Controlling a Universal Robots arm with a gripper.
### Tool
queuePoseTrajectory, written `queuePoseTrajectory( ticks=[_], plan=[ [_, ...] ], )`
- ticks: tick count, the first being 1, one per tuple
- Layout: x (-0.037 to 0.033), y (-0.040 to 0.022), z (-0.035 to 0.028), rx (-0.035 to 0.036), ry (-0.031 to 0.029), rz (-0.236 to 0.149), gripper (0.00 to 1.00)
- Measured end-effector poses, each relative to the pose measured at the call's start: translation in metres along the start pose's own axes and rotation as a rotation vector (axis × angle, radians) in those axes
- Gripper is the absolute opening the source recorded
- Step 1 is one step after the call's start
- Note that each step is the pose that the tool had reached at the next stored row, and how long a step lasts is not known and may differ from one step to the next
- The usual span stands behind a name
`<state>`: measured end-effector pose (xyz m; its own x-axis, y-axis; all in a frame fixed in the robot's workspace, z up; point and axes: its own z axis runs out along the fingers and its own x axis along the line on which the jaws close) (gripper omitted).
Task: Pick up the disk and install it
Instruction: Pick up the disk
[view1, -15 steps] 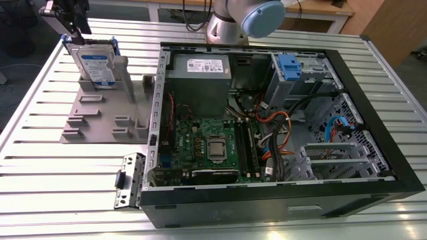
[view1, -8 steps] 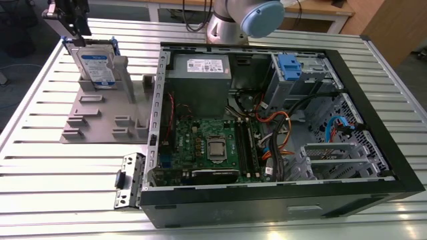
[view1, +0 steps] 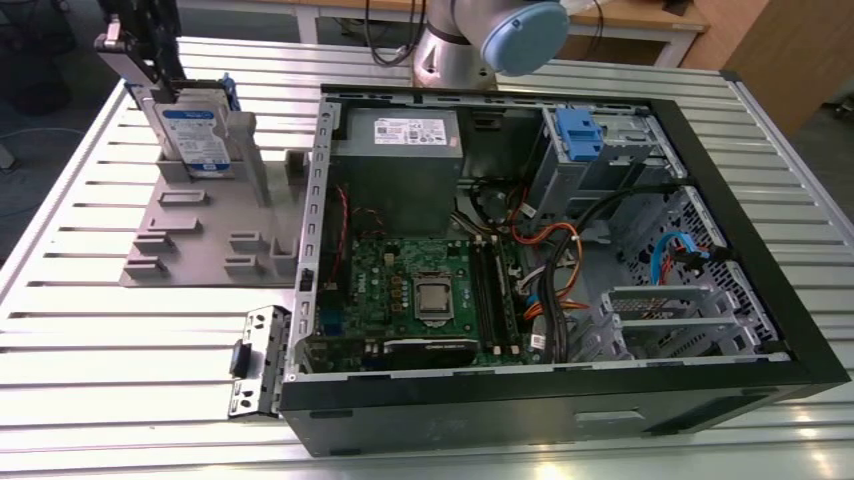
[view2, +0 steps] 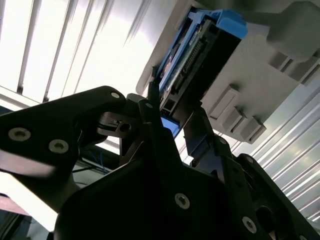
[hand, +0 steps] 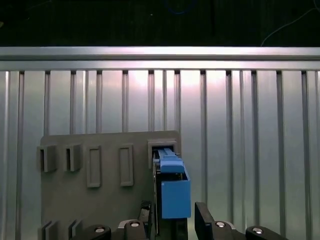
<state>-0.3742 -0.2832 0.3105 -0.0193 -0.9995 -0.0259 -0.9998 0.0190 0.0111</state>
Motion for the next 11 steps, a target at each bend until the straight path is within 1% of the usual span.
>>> queuePoseTrajectory(
  ticks=[8, 11],
  plan=[
    [0.0003, 0.0003, 0.0145, -0.0001, 0.0, -0.003, 0.47],
    [0.0005, 0.0024, 0.0201, -0.0001, 0.0001, -0.003, 0.47]
  ],
)
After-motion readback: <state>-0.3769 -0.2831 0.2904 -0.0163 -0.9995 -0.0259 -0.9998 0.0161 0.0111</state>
